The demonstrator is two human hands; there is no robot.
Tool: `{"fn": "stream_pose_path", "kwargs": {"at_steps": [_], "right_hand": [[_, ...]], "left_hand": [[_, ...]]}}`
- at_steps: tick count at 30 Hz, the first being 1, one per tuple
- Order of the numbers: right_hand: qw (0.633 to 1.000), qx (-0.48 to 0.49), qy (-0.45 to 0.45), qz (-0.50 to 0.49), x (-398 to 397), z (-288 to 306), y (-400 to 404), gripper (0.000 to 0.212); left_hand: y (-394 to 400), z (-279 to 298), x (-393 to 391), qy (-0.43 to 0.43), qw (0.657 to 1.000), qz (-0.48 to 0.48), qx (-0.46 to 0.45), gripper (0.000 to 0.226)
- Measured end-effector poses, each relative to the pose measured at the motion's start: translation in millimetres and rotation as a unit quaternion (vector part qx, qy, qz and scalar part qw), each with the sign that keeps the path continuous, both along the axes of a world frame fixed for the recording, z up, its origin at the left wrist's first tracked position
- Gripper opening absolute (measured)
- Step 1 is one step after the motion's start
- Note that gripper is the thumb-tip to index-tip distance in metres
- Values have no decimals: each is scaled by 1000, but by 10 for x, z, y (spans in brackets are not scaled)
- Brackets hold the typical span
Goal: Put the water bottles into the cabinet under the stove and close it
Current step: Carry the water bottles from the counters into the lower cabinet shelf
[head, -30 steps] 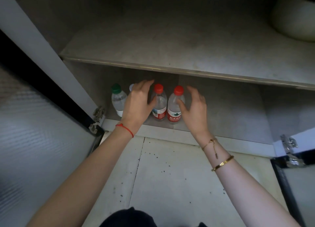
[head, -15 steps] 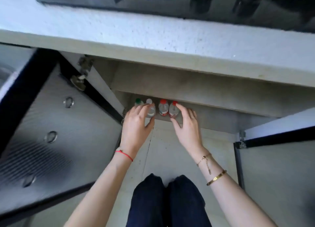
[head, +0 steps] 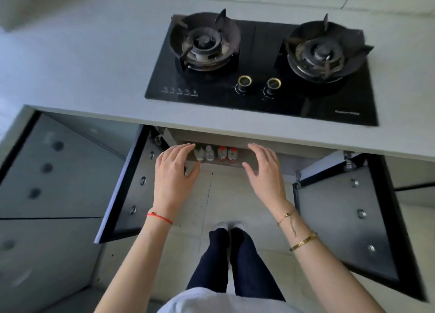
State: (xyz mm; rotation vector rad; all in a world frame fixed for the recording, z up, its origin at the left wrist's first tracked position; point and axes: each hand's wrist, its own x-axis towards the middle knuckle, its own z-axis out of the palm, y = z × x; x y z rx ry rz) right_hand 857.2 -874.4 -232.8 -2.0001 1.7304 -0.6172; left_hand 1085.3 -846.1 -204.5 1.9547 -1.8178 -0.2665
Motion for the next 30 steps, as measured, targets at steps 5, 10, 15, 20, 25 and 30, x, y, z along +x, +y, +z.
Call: {"fn": "stream_pose_path", "kwargs": {"at_steps": [5,10,15,20,25,30], "right_hand": [[999,-34,2,-16,-62,516,240,47],[997,-62,13,-49,-134,822,499,47],[991,-86,3,-104,-292,1000,831,46],[979,-96,-4,-181,-630,1097,1307,47],[956,-99,4,-276,-1095,1184,1915,48],[923,-101,5,-371,-1683,1217,2615,49]], "left_hand": [[193,467,-6,4,999,-32,-6,42],[276,731,-40,-8,996,-85,-22,43],[308,909,-152,-16,988,-149,-37,43],[369,1047,-473,-11,975,-221,-35,45],[511,1132,-1062,-4,951,-307,-20,44],[802,1157,-1892,-3,922,-387,-27,43]]}}
